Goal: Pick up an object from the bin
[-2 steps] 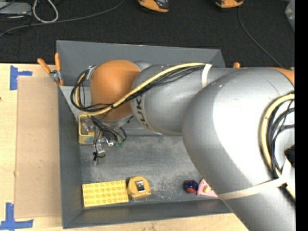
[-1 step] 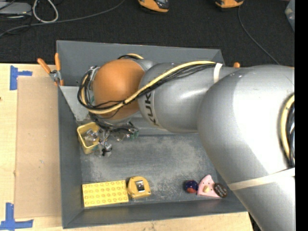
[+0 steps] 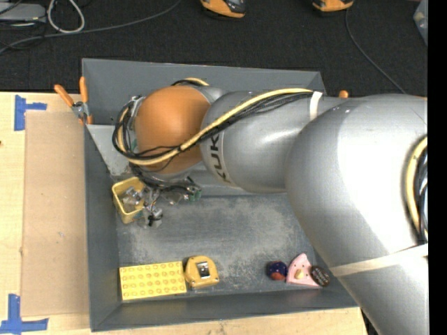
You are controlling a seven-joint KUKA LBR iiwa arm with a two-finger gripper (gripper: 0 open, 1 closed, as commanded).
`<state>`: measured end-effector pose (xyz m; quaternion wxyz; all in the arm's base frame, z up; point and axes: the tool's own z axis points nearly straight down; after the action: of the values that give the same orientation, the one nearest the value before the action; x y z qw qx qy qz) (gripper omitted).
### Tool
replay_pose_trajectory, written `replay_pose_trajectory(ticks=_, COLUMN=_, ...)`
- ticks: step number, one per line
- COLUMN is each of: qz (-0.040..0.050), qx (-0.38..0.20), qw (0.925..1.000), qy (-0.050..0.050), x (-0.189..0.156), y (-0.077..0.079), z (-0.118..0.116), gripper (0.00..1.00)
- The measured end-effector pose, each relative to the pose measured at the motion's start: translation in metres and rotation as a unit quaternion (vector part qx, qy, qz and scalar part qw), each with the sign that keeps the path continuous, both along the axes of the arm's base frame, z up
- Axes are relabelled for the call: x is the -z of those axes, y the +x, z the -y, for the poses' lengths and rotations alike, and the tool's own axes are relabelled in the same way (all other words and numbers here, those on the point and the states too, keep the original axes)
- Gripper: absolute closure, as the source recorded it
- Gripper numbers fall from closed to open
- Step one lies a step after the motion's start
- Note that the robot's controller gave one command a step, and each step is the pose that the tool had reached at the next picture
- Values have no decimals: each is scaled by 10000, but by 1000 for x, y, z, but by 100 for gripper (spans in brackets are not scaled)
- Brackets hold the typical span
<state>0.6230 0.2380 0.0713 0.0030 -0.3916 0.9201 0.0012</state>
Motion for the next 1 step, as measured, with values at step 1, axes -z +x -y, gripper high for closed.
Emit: replay_pose_trajectory(ticks=1, qz=-58, qx=-2, qw=10000, qy=-19, x=-31, y=-4, z=0, gripper=100)
